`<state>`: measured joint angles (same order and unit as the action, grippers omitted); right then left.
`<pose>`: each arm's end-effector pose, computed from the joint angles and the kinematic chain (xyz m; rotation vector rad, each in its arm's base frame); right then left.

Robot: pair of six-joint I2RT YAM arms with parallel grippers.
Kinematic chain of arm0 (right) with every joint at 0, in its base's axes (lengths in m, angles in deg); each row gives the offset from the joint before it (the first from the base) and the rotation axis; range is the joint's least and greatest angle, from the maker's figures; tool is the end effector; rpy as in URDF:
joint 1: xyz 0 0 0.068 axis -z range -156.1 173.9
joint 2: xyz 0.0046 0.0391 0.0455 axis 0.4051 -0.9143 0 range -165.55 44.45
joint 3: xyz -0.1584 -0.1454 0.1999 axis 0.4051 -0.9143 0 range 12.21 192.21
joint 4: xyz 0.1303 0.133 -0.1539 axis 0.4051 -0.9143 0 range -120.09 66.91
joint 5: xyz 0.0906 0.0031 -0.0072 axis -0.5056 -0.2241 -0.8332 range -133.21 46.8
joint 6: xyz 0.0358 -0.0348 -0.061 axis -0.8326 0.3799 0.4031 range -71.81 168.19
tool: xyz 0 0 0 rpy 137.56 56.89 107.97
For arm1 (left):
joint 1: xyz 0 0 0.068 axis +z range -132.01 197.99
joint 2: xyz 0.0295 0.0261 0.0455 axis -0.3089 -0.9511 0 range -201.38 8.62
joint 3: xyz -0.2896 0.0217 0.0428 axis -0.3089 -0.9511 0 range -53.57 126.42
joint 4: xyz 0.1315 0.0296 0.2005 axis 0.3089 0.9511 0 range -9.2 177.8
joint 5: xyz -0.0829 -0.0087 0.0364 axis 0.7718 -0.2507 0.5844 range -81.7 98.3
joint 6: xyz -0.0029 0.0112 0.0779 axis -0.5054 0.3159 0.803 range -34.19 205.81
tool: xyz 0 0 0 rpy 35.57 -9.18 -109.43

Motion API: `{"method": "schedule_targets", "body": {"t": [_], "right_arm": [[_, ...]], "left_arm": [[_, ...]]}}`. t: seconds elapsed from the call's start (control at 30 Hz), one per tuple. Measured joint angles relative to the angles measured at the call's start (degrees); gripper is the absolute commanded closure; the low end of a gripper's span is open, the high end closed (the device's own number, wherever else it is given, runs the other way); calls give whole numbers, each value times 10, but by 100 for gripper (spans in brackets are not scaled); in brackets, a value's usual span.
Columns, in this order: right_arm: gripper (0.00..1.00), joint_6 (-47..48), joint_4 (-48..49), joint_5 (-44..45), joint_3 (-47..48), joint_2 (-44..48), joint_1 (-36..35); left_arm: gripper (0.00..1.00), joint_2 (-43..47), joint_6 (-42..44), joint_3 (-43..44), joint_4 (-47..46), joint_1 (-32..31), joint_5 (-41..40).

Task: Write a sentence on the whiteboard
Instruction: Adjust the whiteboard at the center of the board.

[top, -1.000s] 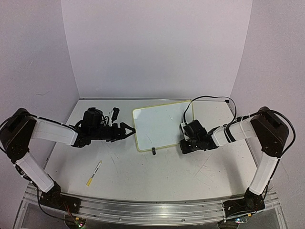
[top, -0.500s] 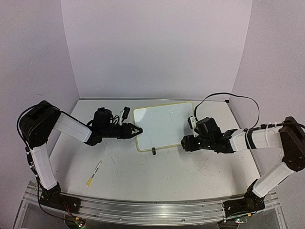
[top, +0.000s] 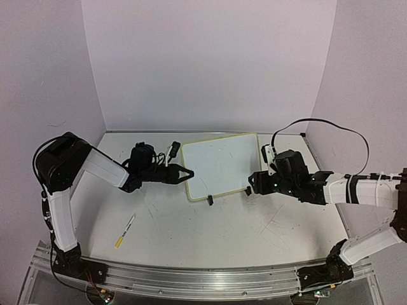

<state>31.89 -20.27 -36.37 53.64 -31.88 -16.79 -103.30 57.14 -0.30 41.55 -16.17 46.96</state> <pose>0.2251 0.1830 0.2370 -0.3866 2.1263 0.4569 0.3187 -0.2673 0.1764 0.5980 1.9931 -1.3500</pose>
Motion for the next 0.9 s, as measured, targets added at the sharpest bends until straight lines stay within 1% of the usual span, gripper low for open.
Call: {"method": "schedule_targets", "body": {"t": [0.1, 0.2, 0.3, 0.33, 0.37, 0.4, 0.5, 0.57, 0.6, 0.67, 0.7, 0.77, 0.83, 0.9], "right_arm": [[35, 0, -3, 0, 0, 0, 0], [35, 0, -4, 0, 0, 0, 0], [35, 0, -6, 0, 0, 0, 0], [35, 0, -6, 0, 0, 1, 0], [35, 0, -6, 0, 0, 1, 0], [35, 0, -7, 0, 0, 1, 0], [32, -1, -7, -1, 0, 1, 0], [30, -2, -7, -2, 0, 1, 0], [26, -3, -7, -3, 0, 1, 0], [8, -4, -7, -3, 0, 1, 0], [3, -5, -7, -3, 0, 1, 0], [2, 0, -8, -2, 0, 4, 0], [2, 6, -7, -2, 0, 10, 0], [2, 16, -4, 1, 0, 16, 0]], "left_arm": [[92, -12, 11, 6, -9, 0, 17], [96, -32, 27, 19, -25, 0, 41], [96, -37, 49, 23, -37, 0, 57], [95, -37, 54, 23, -37, 0, 56], [91, -37, 60, 23, -37, 0, 56], [84, -37, 65, 22, -37, 0, 55], [52, -37, 77, 20, -34, 0, 41], [34, -36, 83, 11, -34, 0, 24], [28, -32, 80, 2, -31, 1, 11], [20, -11, 71, -31, -20, 4, -9], [16, 2, 64, -51, -13, 7, -18], [13, 46, 42, -99, 0, 13, -37], [10, 118, 19, -157, 24, 22, -59], [9, 193, -7, -198, 49, 28, -80]]}}
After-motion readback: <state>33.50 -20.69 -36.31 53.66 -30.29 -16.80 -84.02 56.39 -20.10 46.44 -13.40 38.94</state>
